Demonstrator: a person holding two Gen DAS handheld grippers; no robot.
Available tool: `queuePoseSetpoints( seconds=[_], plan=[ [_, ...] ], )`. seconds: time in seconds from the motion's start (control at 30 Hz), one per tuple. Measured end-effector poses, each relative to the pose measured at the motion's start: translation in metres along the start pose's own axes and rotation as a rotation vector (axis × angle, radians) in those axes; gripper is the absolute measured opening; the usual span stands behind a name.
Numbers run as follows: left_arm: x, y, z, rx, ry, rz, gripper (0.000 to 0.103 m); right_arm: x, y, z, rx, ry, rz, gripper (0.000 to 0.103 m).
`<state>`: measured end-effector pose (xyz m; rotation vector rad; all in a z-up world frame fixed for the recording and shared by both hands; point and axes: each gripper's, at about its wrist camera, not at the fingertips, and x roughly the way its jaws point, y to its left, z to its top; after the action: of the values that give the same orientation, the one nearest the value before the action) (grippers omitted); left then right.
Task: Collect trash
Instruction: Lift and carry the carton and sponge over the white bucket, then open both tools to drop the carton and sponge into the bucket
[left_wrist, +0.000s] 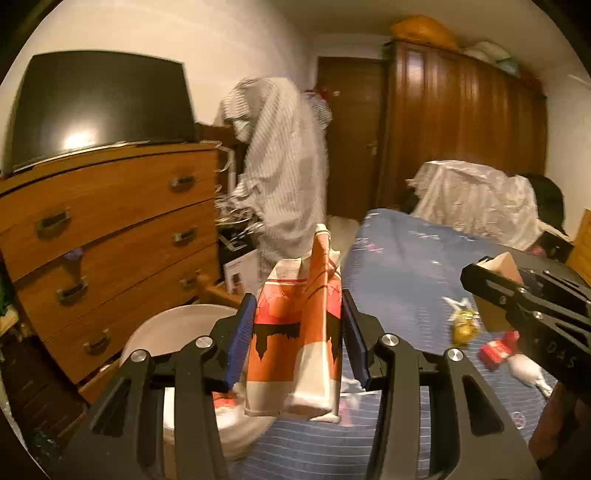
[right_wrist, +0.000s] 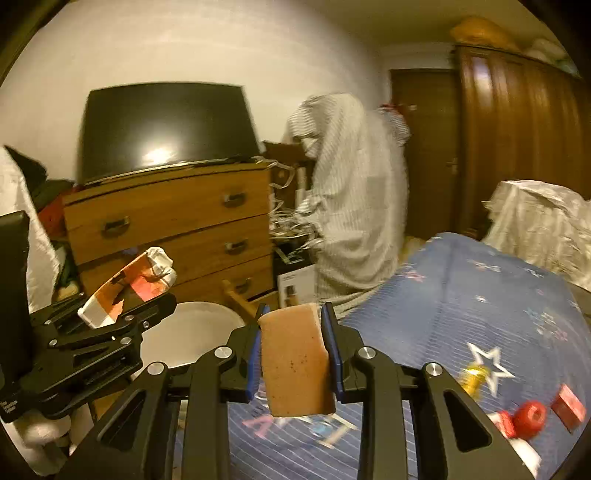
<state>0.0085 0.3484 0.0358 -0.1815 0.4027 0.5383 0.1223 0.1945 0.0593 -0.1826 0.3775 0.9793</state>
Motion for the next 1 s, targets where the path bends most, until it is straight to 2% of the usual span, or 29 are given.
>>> queuePoseSetpoints(
  seconds=[0.23,0.33,0.63,0.8,1.0],
  plan=[
    [0.022,0.062,0.003,-0.045,0.078,0.057,0.044,0.088,0.059,0.035,-0.046,0.116,0.115,0.03],
    [0.037,0.085,0.001,-0.055,0.132,0.072,0.044,0.12,0.08,0.038,-0.071,0.174,0.156,0.03],
    [0.091,0.14,-0.014,-0.108,0.313,0.05,0.044,0.238,0.127,0.035,-0.056,0.449,0.289,0.03],
    [0.114,0.16,-0.019,-0.133,0.392,0.063,0.044,0.277,0.139,0.023,-0.07,0.549,0.289,0.03],
    [0.126,0.173,-0.023,-0.136,0.432,0.059,0.044,0.294,0.133,0.01,-0.064,0.6,0.304,0.03]
  ],
)
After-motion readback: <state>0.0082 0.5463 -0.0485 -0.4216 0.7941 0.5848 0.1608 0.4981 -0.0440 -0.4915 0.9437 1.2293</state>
